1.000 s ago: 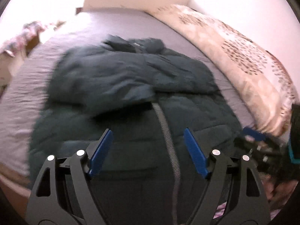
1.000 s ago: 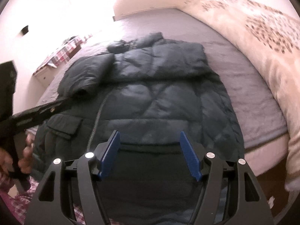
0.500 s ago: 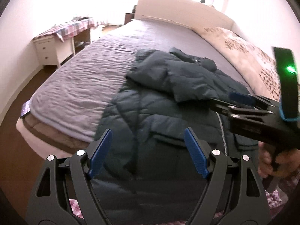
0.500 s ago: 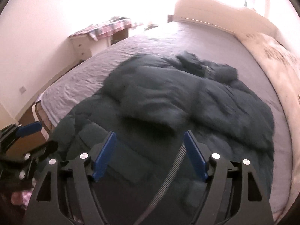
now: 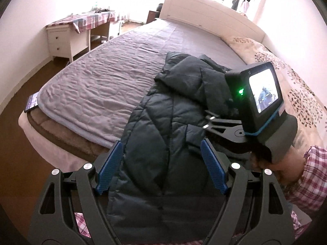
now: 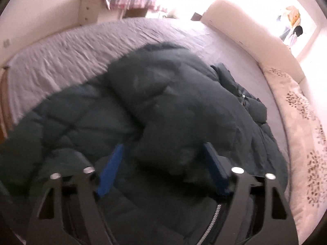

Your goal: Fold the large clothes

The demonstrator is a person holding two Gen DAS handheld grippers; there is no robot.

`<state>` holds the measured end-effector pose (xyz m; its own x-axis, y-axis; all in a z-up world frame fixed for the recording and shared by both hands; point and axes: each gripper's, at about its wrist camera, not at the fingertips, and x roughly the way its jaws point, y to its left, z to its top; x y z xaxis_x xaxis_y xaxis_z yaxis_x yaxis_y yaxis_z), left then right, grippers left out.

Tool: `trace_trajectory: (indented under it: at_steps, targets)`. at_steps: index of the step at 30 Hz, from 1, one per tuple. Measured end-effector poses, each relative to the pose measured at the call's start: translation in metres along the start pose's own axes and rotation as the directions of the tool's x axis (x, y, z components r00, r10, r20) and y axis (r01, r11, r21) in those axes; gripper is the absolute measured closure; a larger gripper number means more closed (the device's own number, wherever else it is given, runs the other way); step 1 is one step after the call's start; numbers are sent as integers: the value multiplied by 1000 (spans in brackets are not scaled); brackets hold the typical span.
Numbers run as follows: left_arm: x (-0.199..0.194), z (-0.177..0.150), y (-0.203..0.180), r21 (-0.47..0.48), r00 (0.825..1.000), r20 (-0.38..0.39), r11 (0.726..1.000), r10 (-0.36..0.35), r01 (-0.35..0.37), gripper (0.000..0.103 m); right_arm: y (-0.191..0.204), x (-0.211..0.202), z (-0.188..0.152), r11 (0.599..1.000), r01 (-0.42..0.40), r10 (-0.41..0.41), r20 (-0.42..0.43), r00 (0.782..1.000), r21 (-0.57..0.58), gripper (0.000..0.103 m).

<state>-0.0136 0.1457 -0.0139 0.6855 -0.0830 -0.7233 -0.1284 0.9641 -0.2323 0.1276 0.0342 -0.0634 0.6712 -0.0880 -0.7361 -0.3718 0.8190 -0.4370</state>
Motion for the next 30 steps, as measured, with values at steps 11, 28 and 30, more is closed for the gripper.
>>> trace_trajectory:
  at_steps: [11, 28, 30]
  targets:
    - [-5, 1, -20, 59, 1000, 17, 998, -3, 2, 25, -110, -49, -22, 891, -186, 157, 103, 982, 413, 88]
    - [-8, -1, -69, 217, 1000, 17, 976, 4, -7, 25, -222, -6, -170, 353, -259, 393, 109, 913, 899, 61]
    - [-6, -2, -72, 223, 1000, 10, 975, 6, -8, 26, -226, -8, -178, 324, -267, 384, 132, 914, 908, 42]
